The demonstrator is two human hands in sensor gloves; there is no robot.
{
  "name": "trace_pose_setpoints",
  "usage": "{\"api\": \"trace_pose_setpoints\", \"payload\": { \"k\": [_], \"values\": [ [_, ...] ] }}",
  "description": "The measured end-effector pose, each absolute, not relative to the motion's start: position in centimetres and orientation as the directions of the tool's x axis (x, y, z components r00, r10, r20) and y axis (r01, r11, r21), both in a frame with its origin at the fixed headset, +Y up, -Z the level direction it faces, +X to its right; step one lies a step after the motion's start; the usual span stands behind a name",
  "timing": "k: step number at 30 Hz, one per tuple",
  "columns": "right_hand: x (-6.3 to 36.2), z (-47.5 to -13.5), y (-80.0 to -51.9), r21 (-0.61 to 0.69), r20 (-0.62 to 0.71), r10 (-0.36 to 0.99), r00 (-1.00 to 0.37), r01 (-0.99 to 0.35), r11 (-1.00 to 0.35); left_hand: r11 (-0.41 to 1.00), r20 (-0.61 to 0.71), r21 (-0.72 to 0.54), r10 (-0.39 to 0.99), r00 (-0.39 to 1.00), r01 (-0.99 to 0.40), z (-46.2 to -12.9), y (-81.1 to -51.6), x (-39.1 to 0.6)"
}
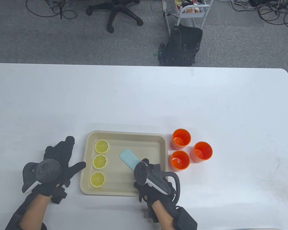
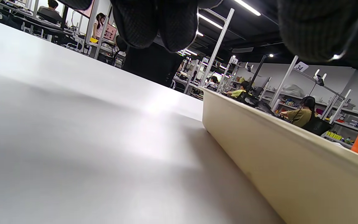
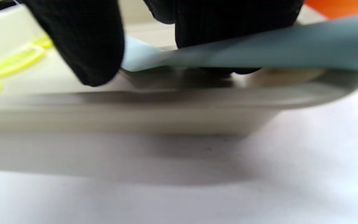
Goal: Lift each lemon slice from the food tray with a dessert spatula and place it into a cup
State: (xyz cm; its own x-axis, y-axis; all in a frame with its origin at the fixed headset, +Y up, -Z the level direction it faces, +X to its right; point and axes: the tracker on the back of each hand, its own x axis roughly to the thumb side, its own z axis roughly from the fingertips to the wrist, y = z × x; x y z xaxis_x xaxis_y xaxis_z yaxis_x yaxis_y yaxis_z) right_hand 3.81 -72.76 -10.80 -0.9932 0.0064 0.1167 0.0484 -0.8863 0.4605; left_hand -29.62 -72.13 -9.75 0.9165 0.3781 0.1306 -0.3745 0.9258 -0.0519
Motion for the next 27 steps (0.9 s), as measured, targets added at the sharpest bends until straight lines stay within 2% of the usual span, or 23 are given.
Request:
{"api": "trace_pose_setpoints", "payload": {
  "k": [6, 8, 11, 14, 16, 21, 27],
  "values": [
    [2.0, -11.0, -73.8, 0.438, 0.090, -0.253, -0.963, 0.266, -0.858, 0.935, 0.130, -0.087, 0.354, 0.926, -0.345, -9.8, -72.4, -29.3],
    [1.8, -11.1, -74.1, 0.427, 0.088, -0.263, -0.961, 0.275, -0.862, 0.934, 0.119, -0.124, 0.349, 0.930, -0.335, -9.9, -72.5, -29.3],
    [2.2, -11.2, -73.9, 0.419, 0.048, -0.210, -0.977, 0.210, -0.883, 0.927, 0.112, -0.157, 0.359, 0.927, -0.340, -10.0, -72.7, -29.2],
    [3.1, -11.2, -73.5, 0.421, 0.031, -0.063, -0.998, 0.070, -0.905, 0.919, 0.106, -0.178, 0.374, 0.921, -0.353, -10.1, -72.8, -29.2],
    [3.6, -11.1, -73.2, 0.412, 0.031, -0.009, -0.999, 0.021, -0.911, 0.905, 0.097, -0.197, 0.402, 0.911, -0.378, -10.1, -72.9, -29.1],
    [4.2, -10.9, -72.4, 0.329, 0.045, 0.010, -0.999, 0.005, -0.944, 0.832, 0.026, -0.289, 0.501, 0.865, -0.473, -10.2, -73.6, -28.6],
    [4.3, -10.5, -71.6, 0.257, 0.089, 0.043, -0.995, -0.019, -0.966, 0.771, -0.058, -0.334, 0.558, 0.828, -0.543, -10.3, -74.2, -28.1]
  ]
}}
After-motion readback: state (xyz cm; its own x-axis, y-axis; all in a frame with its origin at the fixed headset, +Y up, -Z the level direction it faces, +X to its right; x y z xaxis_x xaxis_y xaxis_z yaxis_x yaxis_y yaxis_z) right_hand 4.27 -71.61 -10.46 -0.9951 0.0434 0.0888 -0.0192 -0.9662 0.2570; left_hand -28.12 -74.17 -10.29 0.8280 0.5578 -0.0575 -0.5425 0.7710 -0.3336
